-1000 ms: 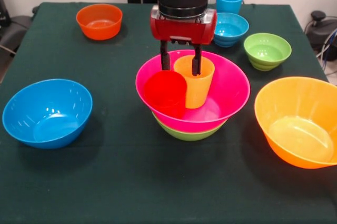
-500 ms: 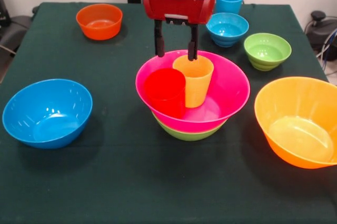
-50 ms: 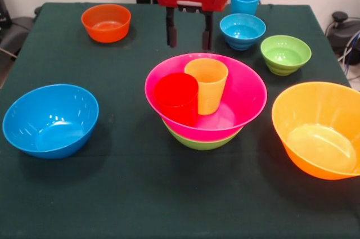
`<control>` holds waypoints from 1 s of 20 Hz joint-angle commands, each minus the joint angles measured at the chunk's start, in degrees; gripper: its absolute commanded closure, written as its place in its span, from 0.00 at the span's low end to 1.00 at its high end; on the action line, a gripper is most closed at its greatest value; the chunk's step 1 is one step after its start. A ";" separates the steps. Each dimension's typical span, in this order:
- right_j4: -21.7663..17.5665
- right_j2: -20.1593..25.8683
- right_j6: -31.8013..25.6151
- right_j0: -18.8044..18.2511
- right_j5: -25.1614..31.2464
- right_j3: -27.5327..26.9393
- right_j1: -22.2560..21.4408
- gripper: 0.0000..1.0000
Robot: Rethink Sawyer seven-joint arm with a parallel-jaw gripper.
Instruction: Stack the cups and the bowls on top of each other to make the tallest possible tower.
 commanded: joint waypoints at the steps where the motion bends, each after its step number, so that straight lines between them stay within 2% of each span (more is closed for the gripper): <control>1: 0.87 2.56 -2.39 0.47 4.35 7.94 -1.74 0.00; 12: 0.87 -1.95 5.58 3.46 -0.96 18.24 -7.16 0.00; 20: 0.68 -5.71 11.02 6.59 -9.81 25.33 -6.89 0.00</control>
